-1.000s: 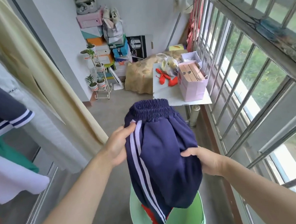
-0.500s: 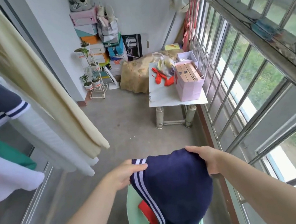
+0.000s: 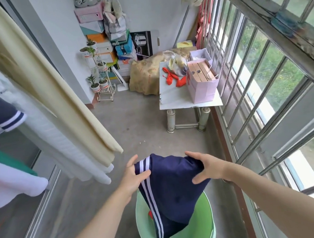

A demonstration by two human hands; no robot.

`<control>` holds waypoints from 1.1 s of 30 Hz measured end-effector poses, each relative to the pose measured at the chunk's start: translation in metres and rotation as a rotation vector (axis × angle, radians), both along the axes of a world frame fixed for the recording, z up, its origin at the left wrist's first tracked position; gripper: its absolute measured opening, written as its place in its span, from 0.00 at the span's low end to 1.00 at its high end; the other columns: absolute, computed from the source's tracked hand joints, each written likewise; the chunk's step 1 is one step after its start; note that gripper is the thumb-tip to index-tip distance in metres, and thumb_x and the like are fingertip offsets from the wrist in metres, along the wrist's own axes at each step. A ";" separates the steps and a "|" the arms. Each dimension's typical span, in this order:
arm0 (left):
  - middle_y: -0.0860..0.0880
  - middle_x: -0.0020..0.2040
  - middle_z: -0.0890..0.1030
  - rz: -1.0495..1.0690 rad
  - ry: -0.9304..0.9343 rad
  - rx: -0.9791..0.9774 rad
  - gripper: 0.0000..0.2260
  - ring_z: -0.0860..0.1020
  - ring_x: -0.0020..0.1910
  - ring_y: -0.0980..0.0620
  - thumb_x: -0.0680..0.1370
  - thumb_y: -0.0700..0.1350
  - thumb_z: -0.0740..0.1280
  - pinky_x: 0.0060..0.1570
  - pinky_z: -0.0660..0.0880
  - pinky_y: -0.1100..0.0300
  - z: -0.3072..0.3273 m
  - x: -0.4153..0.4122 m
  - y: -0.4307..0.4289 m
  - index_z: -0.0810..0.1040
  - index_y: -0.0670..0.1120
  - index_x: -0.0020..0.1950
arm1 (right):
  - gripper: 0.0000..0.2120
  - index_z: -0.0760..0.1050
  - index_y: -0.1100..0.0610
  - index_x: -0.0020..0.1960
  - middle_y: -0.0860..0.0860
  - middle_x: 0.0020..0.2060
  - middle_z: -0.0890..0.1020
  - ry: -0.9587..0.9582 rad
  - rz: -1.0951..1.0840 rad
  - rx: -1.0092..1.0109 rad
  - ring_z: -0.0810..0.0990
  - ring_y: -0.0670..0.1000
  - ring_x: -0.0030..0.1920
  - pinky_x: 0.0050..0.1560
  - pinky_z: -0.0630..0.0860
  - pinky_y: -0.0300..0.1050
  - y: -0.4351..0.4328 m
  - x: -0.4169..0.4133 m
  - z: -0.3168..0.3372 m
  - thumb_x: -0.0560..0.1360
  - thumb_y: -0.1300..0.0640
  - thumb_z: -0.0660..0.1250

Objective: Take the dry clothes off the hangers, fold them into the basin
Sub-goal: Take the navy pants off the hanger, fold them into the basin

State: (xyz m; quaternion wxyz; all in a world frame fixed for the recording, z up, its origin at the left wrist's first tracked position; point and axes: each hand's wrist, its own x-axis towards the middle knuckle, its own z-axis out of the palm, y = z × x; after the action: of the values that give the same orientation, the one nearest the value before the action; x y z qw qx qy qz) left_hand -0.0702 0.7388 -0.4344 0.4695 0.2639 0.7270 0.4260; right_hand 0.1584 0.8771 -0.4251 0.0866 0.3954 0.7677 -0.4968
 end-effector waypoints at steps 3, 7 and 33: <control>0.54 0.54 0.81 -0.046 0.010 0.036 0.30 0.78 0.52 0.60 0.76 0.36 0.67 0.47 0.71 0.72 -0.001 0.000 -0.002 0.61 0.52 0.75 | 0.44 0.57 0.50 0.76 0.52 0.67 0.72 -0.239 0.254 0.336 0.70 0.56 0.65 0.64 0.68 0.43 0.002 0.001 -0.004 0.65 0.59 0.73; 0.53 0.63 0.78 -0.135 0.000 0.075 0.24 0.74 0.64 0.57 0.77 0.36 0.66 0.64 0.69 0.62 0.003 0.000 -0.004 0.69 0.52 0.71 | 0.21 0.76 0.52 0.60 0.55 0.51 0.82 -0.299 0.227 0.519 0.78 0.59 0.52 0.50 0.74 0.46 0.003 0.004 -0.007 0.69 0.63 0.64; 0.46 0.44 0.85 0.026 -0.168 0.422 0.06 0.83 0.42 0.51 0.75 0.39 0.70 0.44 0.80 0.60 0.143 -0.010 0.034 0.80 0.41 0.51 | 0.19 0.81 0.53 0.53 0.51 0.51 0.85 0.621 -0.711 -0.652 0.83 0.50 0.50 0.52 0.73 0.44 0.003 -0.002 0.110 0.78 0.42 0.59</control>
State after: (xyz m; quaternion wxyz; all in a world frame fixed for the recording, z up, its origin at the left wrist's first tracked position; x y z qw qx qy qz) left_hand -0.0807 0.7726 -0.2910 0.4572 0.3107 0.5834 0.5950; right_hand 0.1560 0.8800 -0.3155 -0.1981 0.4176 0.3839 -0.7993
